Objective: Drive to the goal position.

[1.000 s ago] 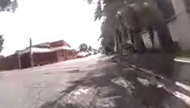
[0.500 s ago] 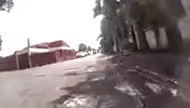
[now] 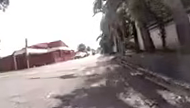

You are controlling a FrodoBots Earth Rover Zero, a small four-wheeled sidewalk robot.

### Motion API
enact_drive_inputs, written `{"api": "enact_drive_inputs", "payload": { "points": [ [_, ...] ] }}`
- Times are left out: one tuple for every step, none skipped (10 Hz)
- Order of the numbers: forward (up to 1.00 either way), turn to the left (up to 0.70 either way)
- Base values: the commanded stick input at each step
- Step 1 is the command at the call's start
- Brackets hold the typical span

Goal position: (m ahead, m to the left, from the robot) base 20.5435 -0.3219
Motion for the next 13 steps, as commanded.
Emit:
{"api": "enact_drive_inputs", "payload": {
  "points": [
    [0.70, 0.01],
    [0.70, 0.01],
    [0.70, 0.01],
    [0.70, 0.01],
    [0.70, 0.01],
    [0.70, 0.01],
    [0.70, 0.01],
    [0.70, 0.01],
    [0.69, 0.01],
    [0.70, 0.01],
    [0.70, 0.01],
    [0.70, 0.01],
    [0.70, 0.01]
  ]
}}
